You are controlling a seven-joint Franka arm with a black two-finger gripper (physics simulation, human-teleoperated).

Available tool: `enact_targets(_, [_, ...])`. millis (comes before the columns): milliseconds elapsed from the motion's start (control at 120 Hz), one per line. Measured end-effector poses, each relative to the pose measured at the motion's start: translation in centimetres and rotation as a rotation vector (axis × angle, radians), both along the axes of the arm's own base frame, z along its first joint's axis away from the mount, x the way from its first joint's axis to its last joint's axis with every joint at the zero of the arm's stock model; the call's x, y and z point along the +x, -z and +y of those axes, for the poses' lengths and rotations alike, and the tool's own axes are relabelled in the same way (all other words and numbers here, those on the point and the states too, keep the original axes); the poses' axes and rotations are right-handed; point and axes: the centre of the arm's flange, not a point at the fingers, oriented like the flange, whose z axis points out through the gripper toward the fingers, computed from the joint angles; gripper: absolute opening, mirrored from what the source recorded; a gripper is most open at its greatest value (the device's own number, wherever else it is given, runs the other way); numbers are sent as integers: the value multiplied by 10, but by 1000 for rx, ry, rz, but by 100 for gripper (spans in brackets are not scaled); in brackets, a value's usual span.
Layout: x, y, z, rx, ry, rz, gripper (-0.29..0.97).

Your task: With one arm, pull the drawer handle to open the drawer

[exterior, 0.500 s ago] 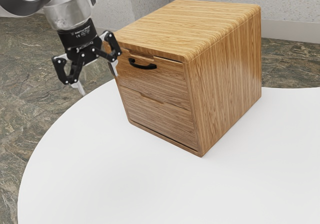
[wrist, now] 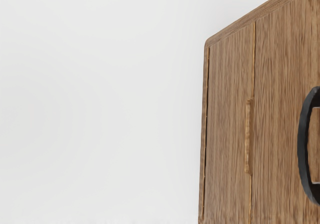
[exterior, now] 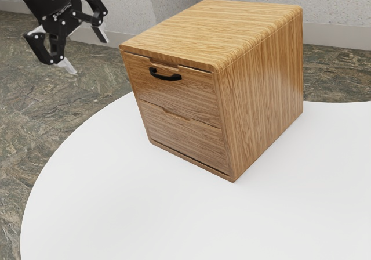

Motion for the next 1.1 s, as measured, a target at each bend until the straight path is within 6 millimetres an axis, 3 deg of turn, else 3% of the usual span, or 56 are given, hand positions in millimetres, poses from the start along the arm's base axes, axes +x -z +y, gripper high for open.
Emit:
enact_targets(142, [18, 0, -90, 11, 119, -52, 66])
enact_targets(217, [22, 3, -127, 2, 163, -67, 66])
enact_targets(308, [21, 1, -152, -8, 183, -90, 66])
enact_targets(408, [18, -3, -161, -17, 168, -113, 66])
enact_targets(475, [19, 1, -156, -18, 137, -119, 66])
enact_targets(525, [15, 16, -146, -7, 96, -115, 65])
enact_targets(617, [16, 52, -107, -4, -4, -118, 65])
enact_targets(717, [14, 76, -73, -11, -76, -149, 64])
enact_targets(967, [35, 100, -30, -26, -126, -287, 61])
enact_targets(1100, [38, 109, 9, -79, -141, -326, 60])
